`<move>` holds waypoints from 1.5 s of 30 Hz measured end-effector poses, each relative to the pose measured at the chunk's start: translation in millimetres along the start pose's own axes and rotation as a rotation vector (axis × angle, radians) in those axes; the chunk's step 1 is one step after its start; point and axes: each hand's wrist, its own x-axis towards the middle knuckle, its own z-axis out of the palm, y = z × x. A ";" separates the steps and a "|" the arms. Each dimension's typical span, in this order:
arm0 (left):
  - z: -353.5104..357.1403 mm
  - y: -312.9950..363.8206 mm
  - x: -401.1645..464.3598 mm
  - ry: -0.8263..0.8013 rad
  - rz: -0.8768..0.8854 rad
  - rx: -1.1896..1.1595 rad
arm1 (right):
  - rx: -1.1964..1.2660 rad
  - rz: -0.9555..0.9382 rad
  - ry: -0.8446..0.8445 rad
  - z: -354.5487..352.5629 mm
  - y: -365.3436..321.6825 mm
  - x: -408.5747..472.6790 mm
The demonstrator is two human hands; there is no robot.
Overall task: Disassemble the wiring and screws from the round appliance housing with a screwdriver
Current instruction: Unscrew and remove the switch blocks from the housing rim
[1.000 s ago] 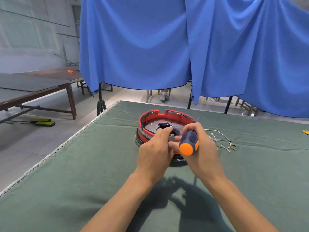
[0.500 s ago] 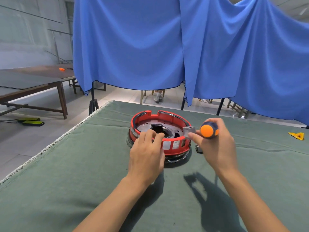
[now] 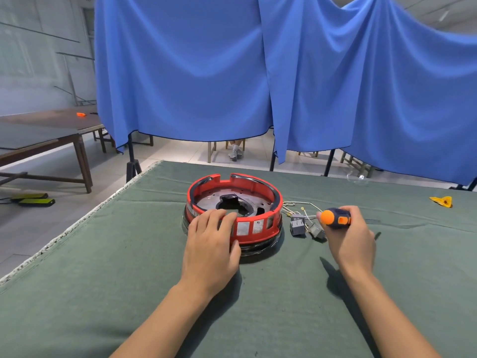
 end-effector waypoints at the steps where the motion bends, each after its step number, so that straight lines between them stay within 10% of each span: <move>1: 0.3 -1.8 0.2 -0.008 -0.025 -0.002 | 0.017 -0.021 0.033 -1.4 -5.2 -1.2; 18: 0.8 -21.1 -2.7 -0.095 -0.292 -0.234 | 0.222 -0.205 0.191 -41.1 -100.6 -17.5; 45: -7.1 -15.4 -9.8 0.008 -0.141 -0.123 | 0.400 -0.402 0.006 -52.0 -202.6 -49.5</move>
